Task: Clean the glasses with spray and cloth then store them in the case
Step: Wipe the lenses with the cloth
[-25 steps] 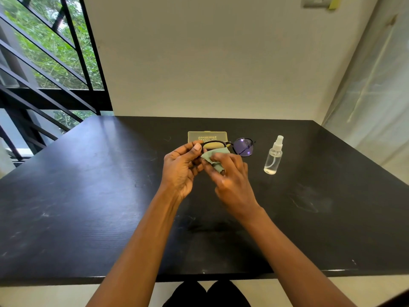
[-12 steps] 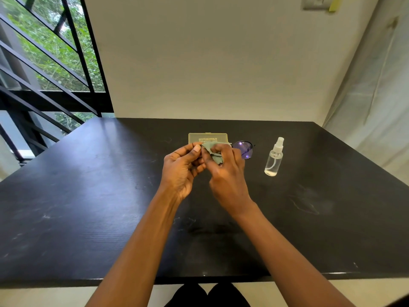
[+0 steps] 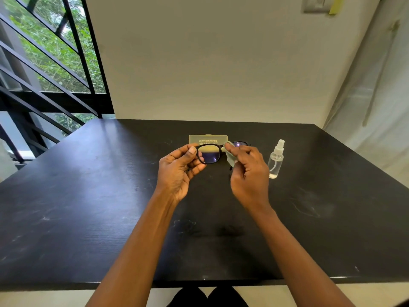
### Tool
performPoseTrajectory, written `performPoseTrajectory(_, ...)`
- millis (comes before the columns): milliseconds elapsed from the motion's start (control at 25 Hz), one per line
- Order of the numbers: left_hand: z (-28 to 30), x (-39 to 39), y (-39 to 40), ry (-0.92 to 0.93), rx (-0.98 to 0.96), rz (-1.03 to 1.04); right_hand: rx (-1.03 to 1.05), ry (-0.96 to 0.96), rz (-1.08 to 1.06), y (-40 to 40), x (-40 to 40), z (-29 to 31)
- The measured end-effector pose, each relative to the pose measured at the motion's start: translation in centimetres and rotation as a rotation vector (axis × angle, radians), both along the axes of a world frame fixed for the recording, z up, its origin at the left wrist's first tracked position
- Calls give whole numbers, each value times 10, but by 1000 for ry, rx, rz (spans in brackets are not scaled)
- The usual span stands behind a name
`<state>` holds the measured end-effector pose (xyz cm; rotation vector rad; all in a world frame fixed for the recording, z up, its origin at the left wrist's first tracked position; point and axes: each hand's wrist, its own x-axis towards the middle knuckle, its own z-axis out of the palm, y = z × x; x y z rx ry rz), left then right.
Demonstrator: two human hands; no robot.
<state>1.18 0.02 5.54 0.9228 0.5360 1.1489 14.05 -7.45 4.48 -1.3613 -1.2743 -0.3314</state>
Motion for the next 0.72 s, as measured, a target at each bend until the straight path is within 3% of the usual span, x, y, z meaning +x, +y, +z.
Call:
performPoseTrajectory(80, 0, 0, 0, -2, -4, 9, -65, 275, 185, -3, -3, 15)
performPoseTrajectory(160, 0, 1, -1, -4, -7, 16, -145, 414, 297, -3, -7, 22)
performPoseTrajectory(440, 0, 2, -4, 8, 7, 10, -155, -61, -6, 11, -10, 2)
performPoseTrajectory(560, 0, 1, -5, 3, 23, 9, -222, -210, -182, 10, -12, -6)
performPoseTrajectory(720, 0, 1, -5, -6, 23, 6, -161, -322, -318, 10, -9, -7)
